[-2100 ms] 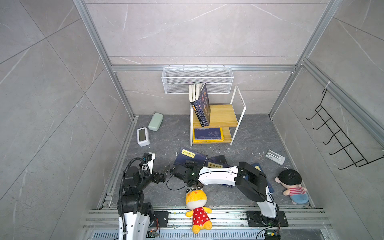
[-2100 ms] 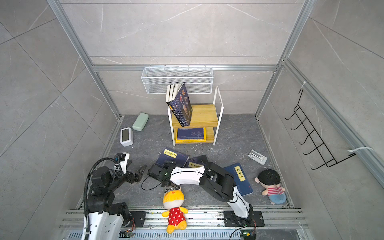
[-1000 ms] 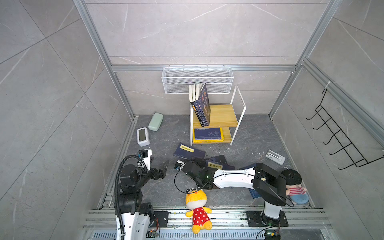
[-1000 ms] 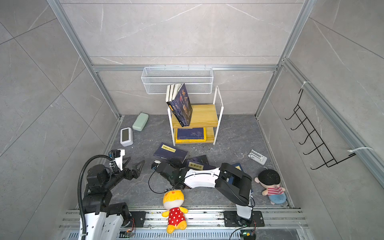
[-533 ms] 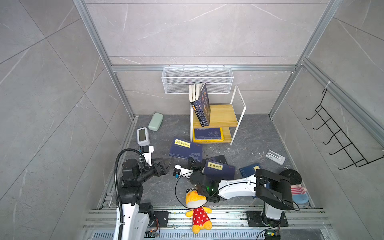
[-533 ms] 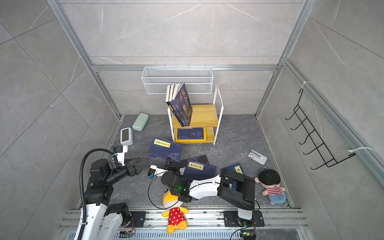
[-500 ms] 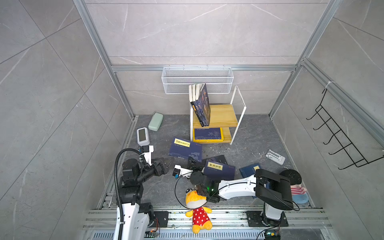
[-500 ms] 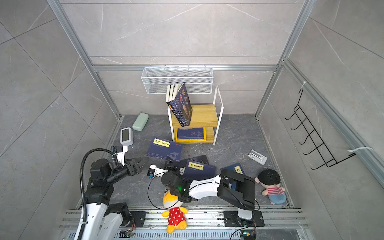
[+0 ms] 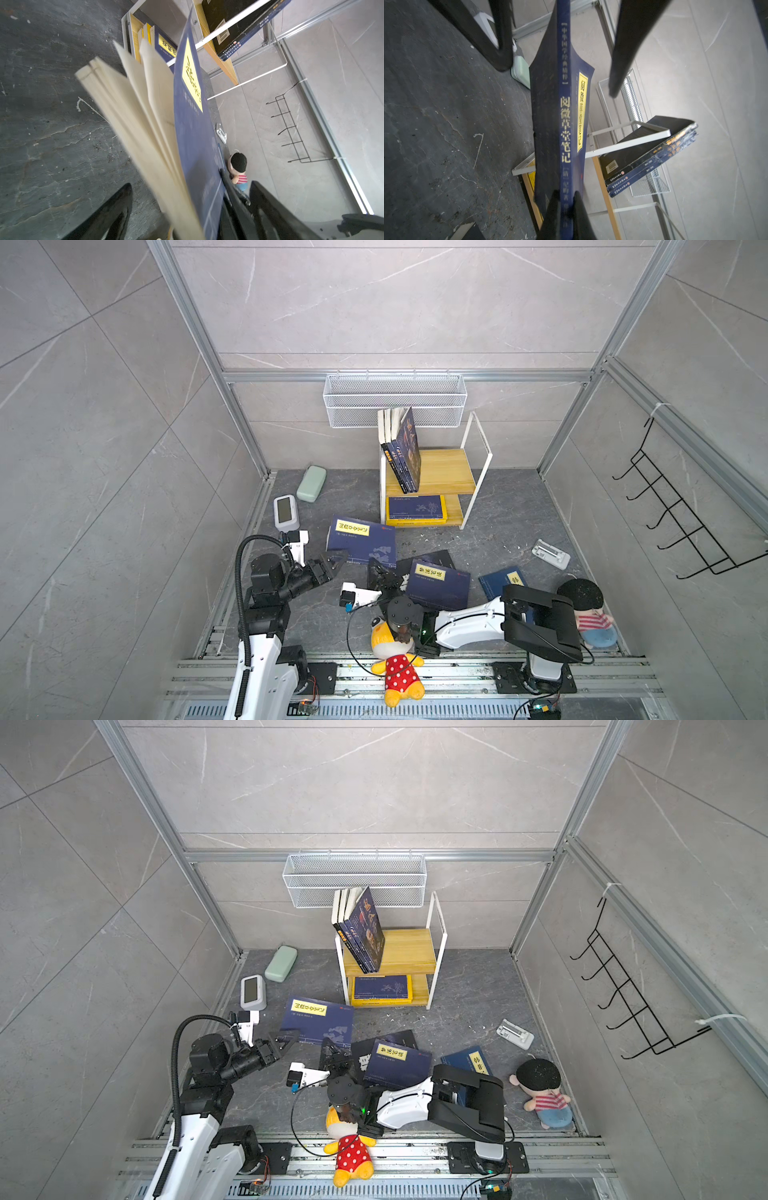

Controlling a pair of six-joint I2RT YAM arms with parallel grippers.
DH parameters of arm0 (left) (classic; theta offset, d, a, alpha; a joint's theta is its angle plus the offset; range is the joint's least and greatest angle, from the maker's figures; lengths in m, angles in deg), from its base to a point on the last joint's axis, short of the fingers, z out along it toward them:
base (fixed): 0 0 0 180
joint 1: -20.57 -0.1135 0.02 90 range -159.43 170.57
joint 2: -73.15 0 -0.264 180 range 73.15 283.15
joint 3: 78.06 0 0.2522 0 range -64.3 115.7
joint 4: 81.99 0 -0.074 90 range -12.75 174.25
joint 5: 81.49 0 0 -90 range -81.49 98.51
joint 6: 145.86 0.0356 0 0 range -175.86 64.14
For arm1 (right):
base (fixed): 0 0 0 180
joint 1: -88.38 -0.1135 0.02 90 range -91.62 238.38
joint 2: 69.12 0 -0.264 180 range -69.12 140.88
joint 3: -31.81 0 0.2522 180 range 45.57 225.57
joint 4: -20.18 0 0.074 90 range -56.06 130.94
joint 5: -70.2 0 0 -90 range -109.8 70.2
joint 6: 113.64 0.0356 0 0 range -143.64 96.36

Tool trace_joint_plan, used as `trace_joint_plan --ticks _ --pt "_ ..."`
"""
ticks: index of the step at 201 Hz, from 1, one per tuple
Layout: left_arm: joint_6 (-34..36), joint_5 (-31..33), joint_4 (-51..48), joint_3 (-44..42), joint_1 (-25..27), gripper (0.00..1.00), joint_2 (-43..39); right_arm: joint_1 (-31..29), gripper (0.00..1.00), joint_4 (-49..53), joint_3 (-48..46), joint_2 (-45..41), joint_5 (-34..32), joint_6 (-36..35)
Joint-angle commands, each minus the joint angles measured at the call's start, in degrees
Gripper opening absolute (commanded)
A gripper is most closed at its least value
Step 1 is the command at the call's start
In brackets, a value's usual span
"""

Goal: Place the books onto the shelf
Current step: 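Lift the grasped dark-blue book and turn it upright with the right gripper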

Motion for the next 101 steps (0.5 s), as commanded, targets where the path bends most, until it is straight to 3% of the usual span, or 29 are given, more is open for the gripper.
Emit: trace_joint_plan --ticks 1,49,73,101 --pt "0.28 1.55 3.46 1.68 0.39 0.79 -0.23 -0.79 0.00 -7.09 -0.98 2.00 2.07 -4.03" --pt "-1.18 4.04 3.65 2.11 0.04 0.35 -0.24 -1.63 0.00 -11.03 -1.08 4.36 2.14 -7.87" --pt "-1.82 4.17 3.52 1.96 0.09 0.00 0.16 -1.63 0.00 -12.41 -0.02 5.58 1.50 -9.59" --pt "-1.92 3.21 4.53 1.36 0.60 0.00 -0.21 -1.03 0.01 -13.84 2.41 8.17 1.21 -10.92"
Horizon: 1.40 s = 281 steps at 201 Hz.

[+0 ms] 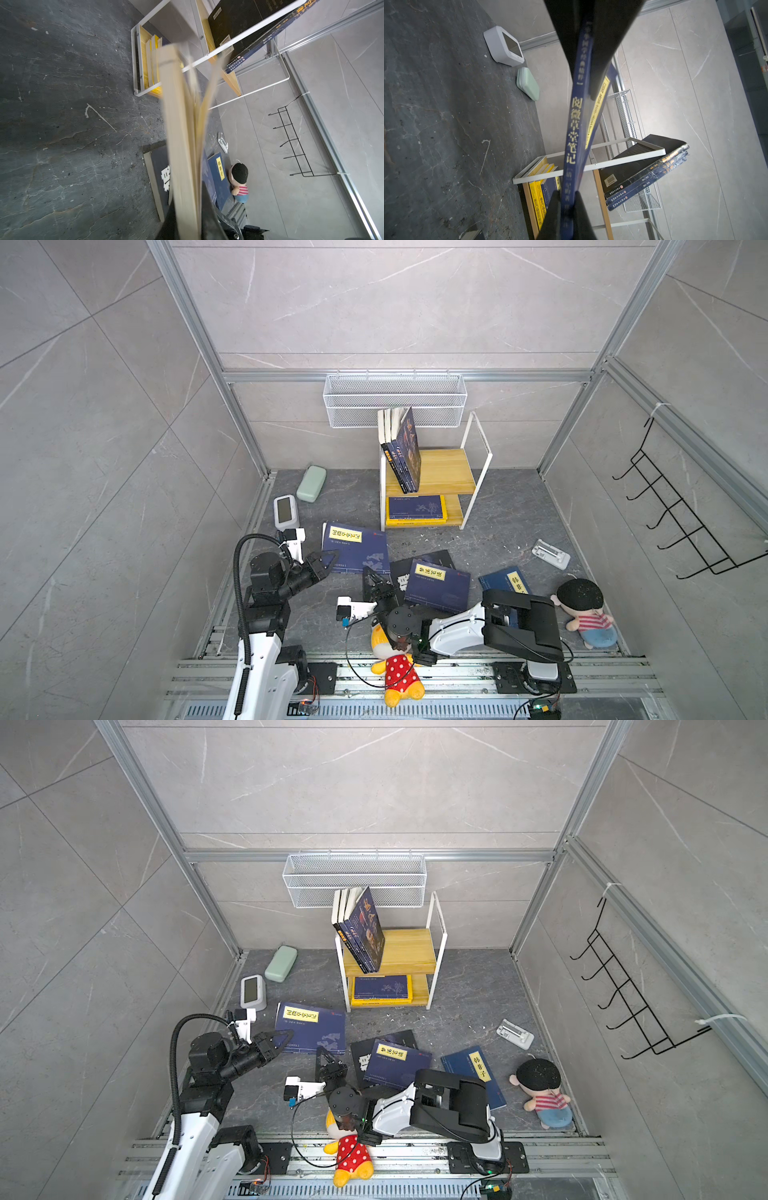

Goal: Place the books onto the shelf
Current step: 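Lift the grasped dark-blue book and turn it upright with the right gripper, then carry the upright dark-blue book to the lower shelf with the right gripper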

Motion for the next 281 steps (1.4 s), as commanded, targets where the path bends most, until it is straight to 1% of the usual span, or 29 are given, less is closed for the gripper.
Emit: trace_joint_plan --ticks 1,9,27,47,59,73,94,100,113,123,129,138,148,159,162,172,183,188,193,217,239,252,270,281 --pt "0.84 -0.09 3.05 0.99 0.30 0.00 -0.27 0.05 0.02 -3.68 3.16 2.50 0.17 -3.64" --pt "0.56 -0.54 3.08 0.97 0.20 0.00 -0.15 0.22 0.09 -5.37 4.55 3.69 -0.43 -5.06" --pt "0.66 -0.67 3.58 0.42 0.45 0.00 -0.69 1.02 0.19 -9.14 6.76 6.07 -0.80 -6.69" --pt "0.80 -1.10 3.66 -0.16 0.55 0.00 -1.06 2.39 0.23 -8.72 10.11 8.22 -1.74 -7.67" --pt "0.55 -1.55 3.47 -0.05 0.52 0.00 -1.03 2.73 0.28 -9.25 11.40 8.83 -2.12 -8.14" --pt "0.65 -1.69 3.63 -0.19 0.75 0.00 -1.46 3.36 0.36 -9.25 12.17 9.22 -2.05 -6.78" --pt "0.58 -1.87 3.77 -0.68 0.56 0.00 -1.79 4.70 0.39 -8.98 14.35 10.62 -2.57 -6.99" --pt "0.49 -1.99 3.68 -0.61 0.46 0.00 -1.70 5.03 0.38 -9.26 14.89 10.88 -3.13 -7.16" --pt "0.53 -1.90 3.77 -0.86 0.53 0.00 -1.82 5.70 0.24 -9.25 15.01 10.86 -3.36 -5.79" --pt "0.68 -1.70 4.19 -1.40 0.67 0.00 -2.28 6.20 0.16 -9.25 14.95 11.00 -3.19 -4.65" --pt "0.97 -1.63 4.29 -1.60 0.66 0.00 -2.43 6.48 0.11 -9.13 15.11 11.43 -3.14 -4.60" --pt "1.21 -1.79 4.07 -1.63 0.50 0.00 -2.44 6.80 0.00 -9.18 15.40 11.88 -3.34 -5.94" --pt "0.99 -1.87 3.91 -1.55 0.29 0.00 -2.44 6.73 0.00 -9.42 15.26 12.04 -3.82 -7.37" --pt "1.51 -1.51 4.14 -1.76 0.20 0.00 -2.84 6.69 0.00 -9.43 13.87 11.11 -3.92 -6.76" --pt "1.57 -1.41 4.24 -1.92 0.30 0.04 -3.06 6.65 0.00 -9.43 13.29 10.82 -3.84 -6.45" --pt "2.65 -1.11 4.39 -2.21 0.33 0.25 -3.61 6.74 0.00 -9.34 11.61 9.92 -3.45 -6.08" --pt "3.95 -1.44 4.35 -2.25 -0.09 0.47 -3.83 6.84 0.00 -9.34 10.25 9.16 -3.59 -7.41" --pt "4.22 -1.53 4.34 -2.25 -0.34 0.54 -3.74 6.86 0.00 -9.34 9.62 8.63 -3.82 -8.17" --pt "4.43 -1.52 4.34 -2.17 -0.53 0.58 -3.71 6.83 0.00 -9.42 8.79 8.05 -4.03 -8.55" --pt "8.36 -1.83 4.83 -2.81 -0.73 0.68 -5.04 7.25 0.00 -9.17 3.80 4.48 -2.96 -7.57" --pt "12.60 -2.55 3.50 -2.88 -1.64 0.75 -5.52 8.36 0.00 -8.71 -0.34 2.71 -2.83 -7.85" --pt "16.60 -2.25 2.23 -2.52 -1.85 0.80 -6.30 8.78 0.00 -9.08 -3.30 1.33 -2.77 -7.54" --pt "22.98 -2.48 -0.07 -2.75 -2.33 0.82 -7.69 10.23 0.00 -8.58 -6.78 -0.06 -2.48 -7.76" --pt "25.45 -2.63 -2.37 -2.87 -3.09 0.83 -8.02 10.96 0.00 -8.53 -8.52 -1.04 -2.40 -9.07"
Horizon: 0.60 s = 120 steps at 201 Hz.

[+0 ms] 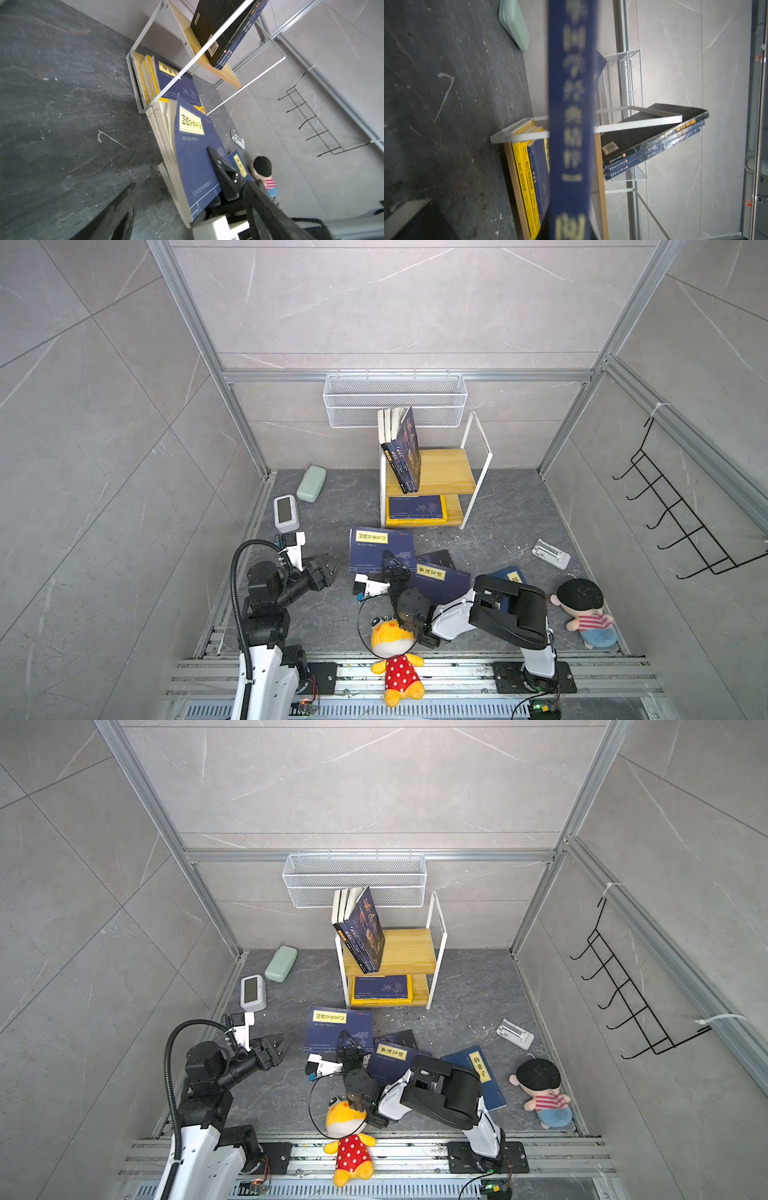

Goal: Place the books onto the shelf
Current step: 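Carry the upright dark-blue book to the lower shelf with the right gripper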

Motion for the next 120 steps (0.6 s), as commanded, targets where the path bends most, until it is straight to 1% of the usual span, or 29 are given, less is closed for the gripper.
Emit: trace_joint_plan --ticks 1,13,18,24,32,51,64,77,85,95,109,120 --pt "10.46 -1.85 -3.45 0.31 -1.19 0.83 -1.28 1.74 0.00 -1.56 -3.17 -3.50 -0.21 -1.25" --pt "13.61 -1.86 -5.79 0.35 -1.60 0.85 -1.93 2.91 0.00 -1.33 -5.78 -5.65 0.49 -1.55" --pt "13.88 -1.52 -6.23 0.40 -1.60 0.87 -2.21 3.50 0.00 -0.48 -6.86 -6.90 0.93 -0.81" --pt "14.06 -1.05 -6.58 0.48 -1.61 0.93 -2.44 4.24 0.00 1.40 -8.17 -8.17 1.49 0.09" --pt "14.54 -0.91 -6.55 0.44 -1.60 1.00 -2.66 5.36 0.00 5.28 -9.56 -10.32 2.29 1.66" --pt "14.58 -1.16 -5.72 0.26 -2.13 1.00 -2.24 7.48 0.00 12.62 -11.33 -15.12 3.23 4.06" --pt "16.50 -0.74 -6.13 0.26 -1.89 1.00 -2.67 8.50 0.00 16.64 -11.51 -18.03 3.83 6.48" --pt "17.94 -0.45 -6.60 0.34 -1.79 1.00 -3.03 9.37 0.00 22.59 -10.09 -19.35 4.30 9.41" --pt "18.59 -0.38 -6.80 0.67 -1.85 1.00 -2.97 10.37 0.00 25.20 -9.20 -19.28 4.32 9.87" --pt "19.82 0.27 -7.60 1.09 -1.86 1.00 -2.81 11.72 0.00 24.93 -8.77 -18.70 4.24 8.71" --pt "21.28 4.01 -8.91 1.31 -1.52 1.00 -3.35 13.65 0.00 22.09 -9.04 -17.95 5.05 6.53" --pt "23.41 6.33 -9.61 1.40 -1.27 1.00 -3.74 14.88 0.00 22.26 -8.47 -17.71 5.45 6.40"
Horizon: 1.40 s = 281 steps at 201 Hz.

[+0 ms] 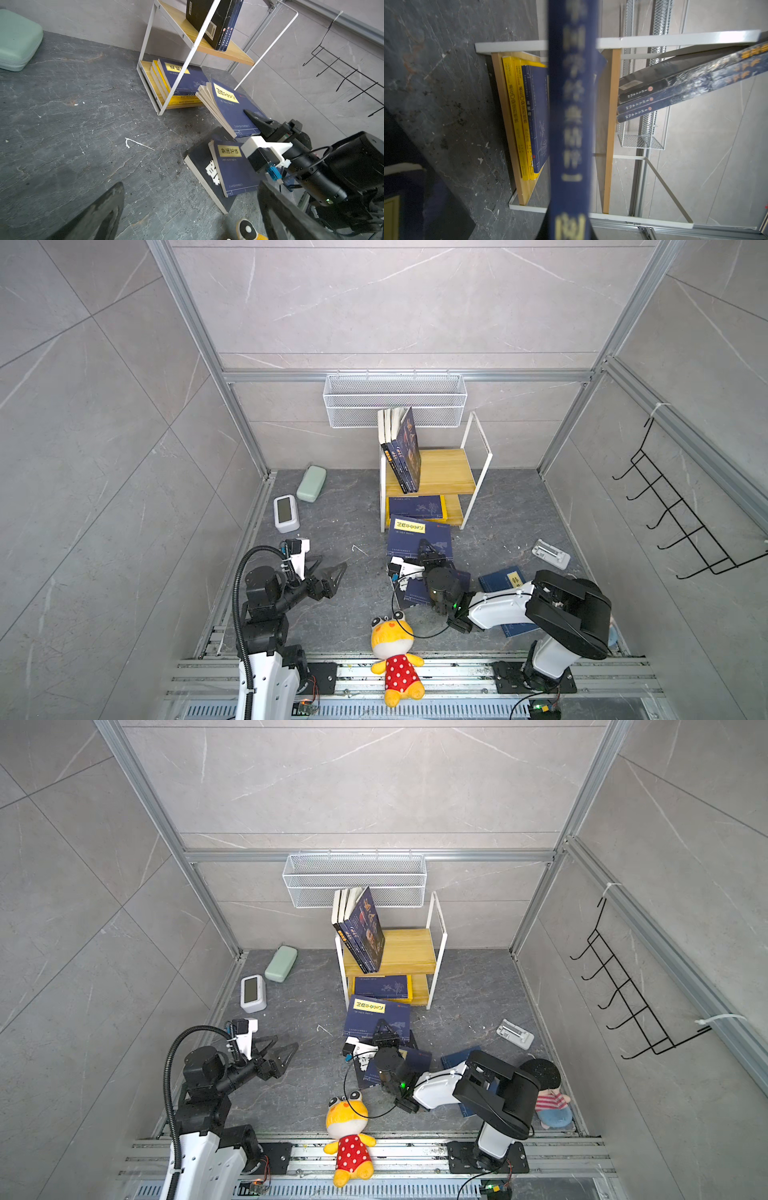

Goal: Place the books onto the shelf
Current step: 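Carry the upright dark-blue book to the lower shelf with the right gripper, then lower the book onto the shelf beside the first dark-blue book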

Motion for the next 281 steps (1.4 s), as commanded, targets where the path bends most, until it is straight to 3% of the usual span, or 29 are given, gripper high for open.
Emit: trace_joint_plan --ticks 1,44,221,271,281 --pt "6.12 4.74 -1.90 1.40 0.36 1.00 -1.09 2.52 0.00 1.23 1.93 0.63 1.09 0.56" --pt "13.54 9.21 -4.21 0.31 0.90 1.00 -2.37 6.53 0.00 3.48 4.66 0.68 3.32 1.05" --pt "14.47 8.15 -5.26 0.00 2.26 1.00 -4.82 16.25 0.00 11.29 21.32 11.50 18.49 -1.32" --pt "14.09 8.07 -5.26 -0.13 1.90 1.00 -5.48 17.43 0.00 20.41 27.06 14.82 21.01 -0.03" --pt "14.04 7.74 -5.22 -0.09 1.82 1.00 -5.54 17.54 0.05 23.00 27.73 14.91 21.33 0.72"
